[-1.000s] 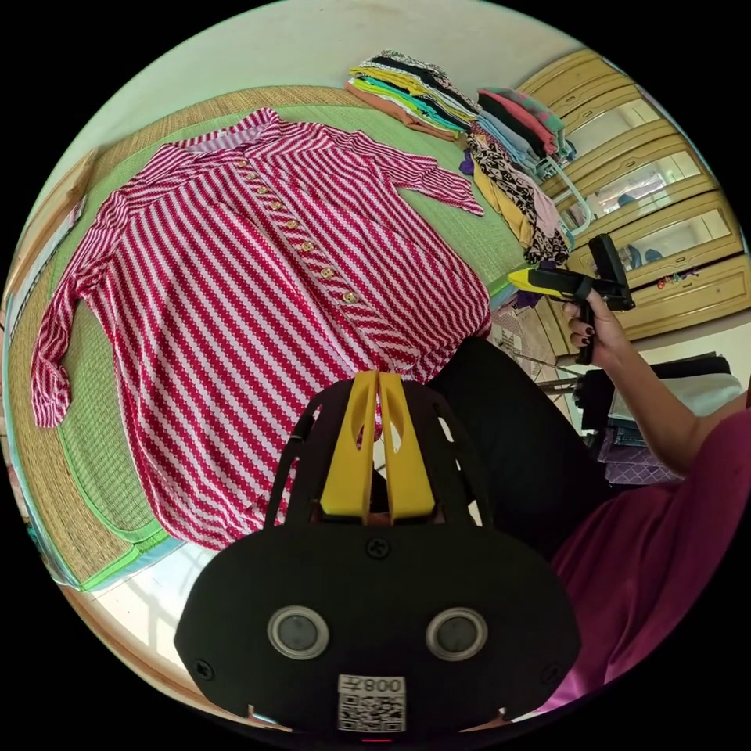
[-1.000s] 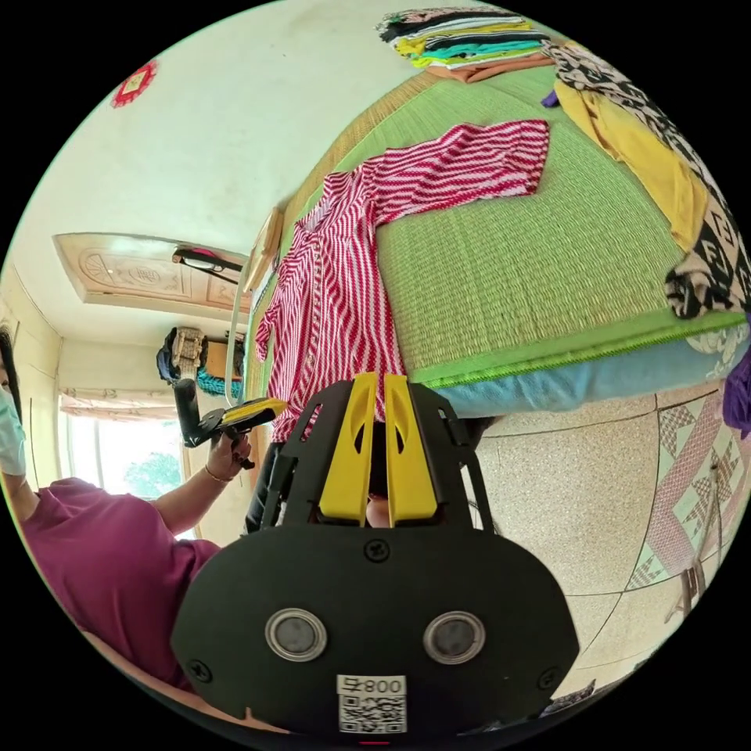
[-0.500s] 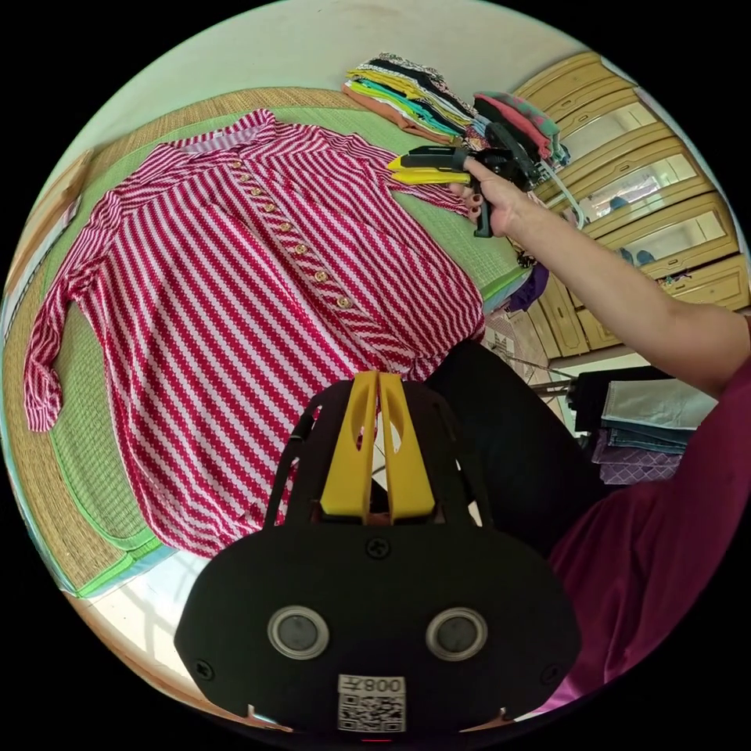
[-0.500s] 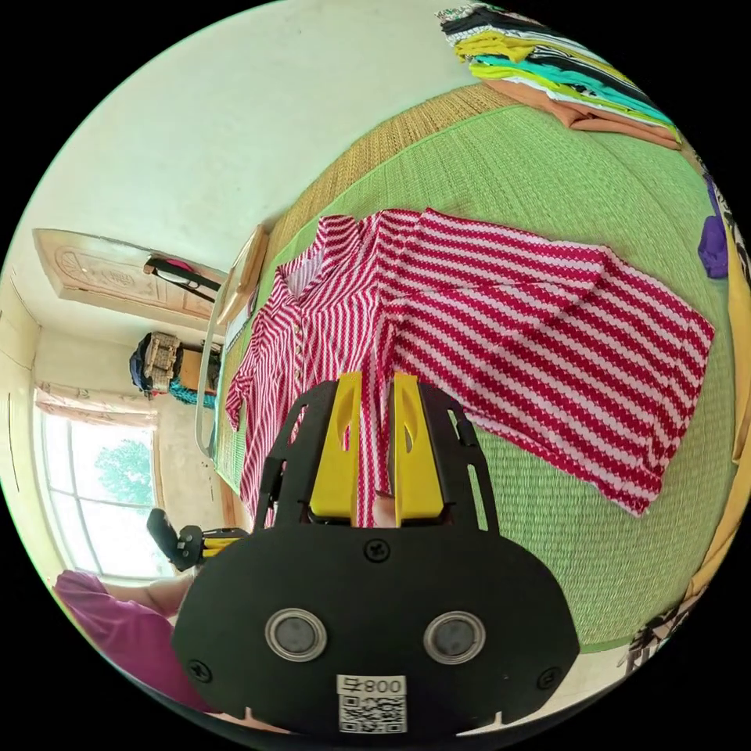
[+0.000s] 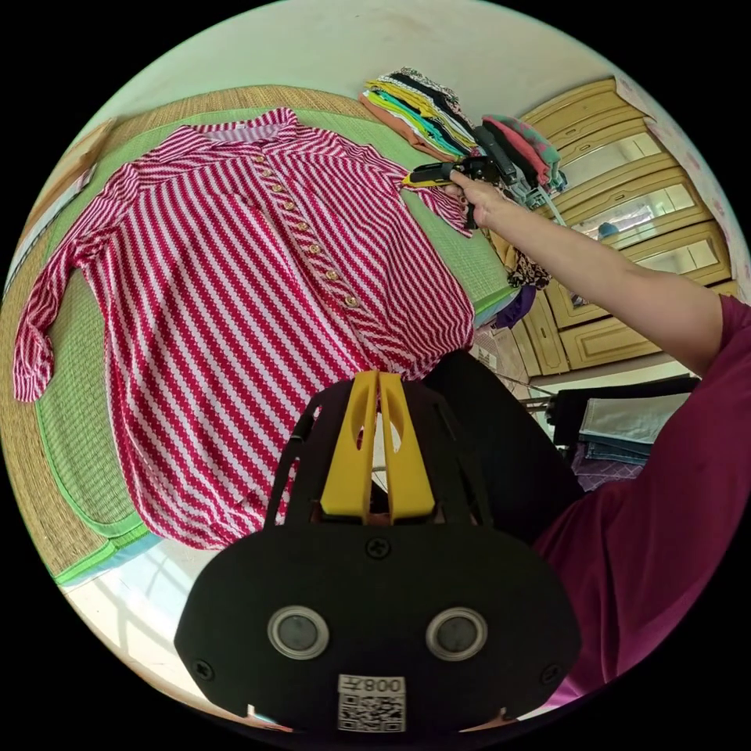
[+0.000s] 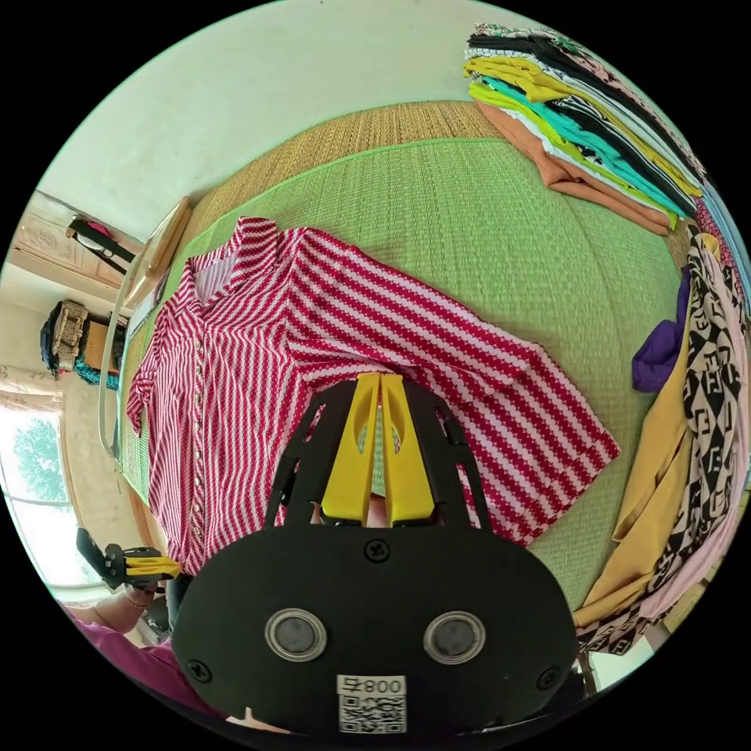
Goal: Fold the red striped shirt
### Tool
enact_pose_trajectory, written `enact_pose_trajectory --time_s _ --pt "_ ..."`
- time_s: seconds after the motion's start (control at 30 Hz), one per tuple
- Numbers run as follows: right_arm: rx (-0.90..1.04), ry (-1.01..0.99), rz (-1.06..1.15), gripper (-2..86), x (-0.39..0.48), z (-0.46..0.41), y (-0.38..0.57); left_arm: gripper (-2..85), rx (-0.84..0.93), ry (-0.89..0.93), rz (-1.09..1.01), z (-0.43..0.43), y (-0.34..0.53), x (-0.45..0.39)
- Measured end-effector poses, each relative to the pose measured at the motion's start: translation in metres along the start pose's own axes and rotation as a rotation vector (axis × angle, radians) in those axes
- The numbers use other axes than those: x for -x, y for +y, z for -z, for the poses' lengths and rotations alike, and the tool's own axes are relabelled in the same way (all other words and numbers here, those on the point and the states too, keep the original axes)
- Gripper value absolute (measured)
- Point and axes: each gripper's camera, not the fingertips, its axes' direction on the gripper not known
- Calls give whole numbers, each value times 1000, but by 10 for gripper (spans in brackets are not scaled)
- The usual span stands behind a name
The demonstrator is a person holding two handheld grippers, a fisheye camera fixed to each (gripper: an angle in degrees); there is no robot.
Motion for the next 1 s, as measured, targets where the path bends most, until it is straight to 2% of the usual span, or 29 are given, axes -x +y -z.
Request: enact_pose_trajectory --time_s 0.43,0.63,0.83,0.93,1.0 --pt "23 22 -17 1 -17 -12 -58 5 113 19 49 10 -27 20" --pt "-3 -53 -19 2 -29 -2 -45 26 -15 75 70 57 -40 32" --pt "-61 -171 -36 6 -58 27 6 42 -126 -122 198 106 -62 87" --pt "-86 -278 28 6 -42 38 46 40 -65 -234 247 105 -74 112" --pt "-36 -340 124 5 -7 32 79 26 -2 -280 263 100 -78 122"
